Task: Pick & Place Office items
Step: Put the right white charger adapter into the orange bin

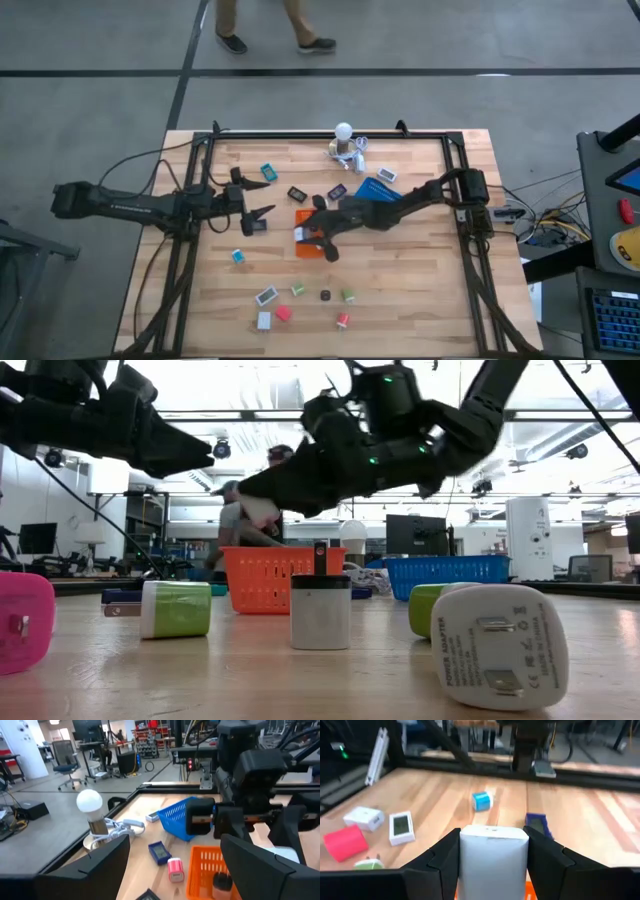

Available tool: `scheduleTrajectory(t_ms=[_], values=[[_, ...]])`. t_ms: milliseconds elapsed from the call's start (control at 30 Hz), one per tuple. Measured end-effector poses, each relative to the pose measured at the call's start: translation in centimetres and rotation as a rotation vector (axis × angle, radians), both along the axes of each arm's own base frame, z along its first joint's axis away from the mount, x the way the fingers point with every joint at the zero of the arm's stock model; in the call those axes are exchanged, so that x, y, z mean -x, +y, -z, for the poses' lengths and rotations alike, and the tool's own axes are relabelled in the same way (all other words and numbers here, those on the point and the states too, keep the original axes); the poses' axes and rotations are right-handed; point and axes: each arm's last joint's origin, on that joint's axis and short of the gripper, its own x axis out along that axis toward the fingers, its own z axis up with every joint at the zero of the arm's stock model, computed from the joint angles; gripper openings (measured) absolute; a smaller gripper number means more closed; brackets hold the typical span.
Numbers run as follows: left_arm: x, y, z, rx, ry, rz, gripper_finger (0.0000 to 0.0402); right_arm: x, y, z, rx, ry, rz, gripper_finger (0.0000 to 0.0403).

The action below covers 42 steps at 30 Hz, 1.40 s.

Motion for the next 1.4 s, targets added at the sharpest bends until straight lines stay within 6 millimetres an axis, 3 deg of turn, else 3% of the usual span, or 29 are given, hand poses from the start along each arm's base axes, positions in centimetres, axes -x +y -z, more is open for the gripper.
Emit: scheduleTrajectory(t_ms=[233,567,1400], values=[[0.1,0.0,0.1,0.002,0.017,0.0,0.0316,-1.2,-0.4,-0.3,0.041,0.213,0.017,0.0173],[0.2,0.0,0.2,0.002,0.022,0.001,0.0316,-1.0,-1.0,0.1,0.042,0.404,0.026,0.0173],[0.2,0.0,0.1,0.002,0.022,0.001,0.0316,-0.6,-1.0,0.7,0.02,0.5,0.006,0.0173]])
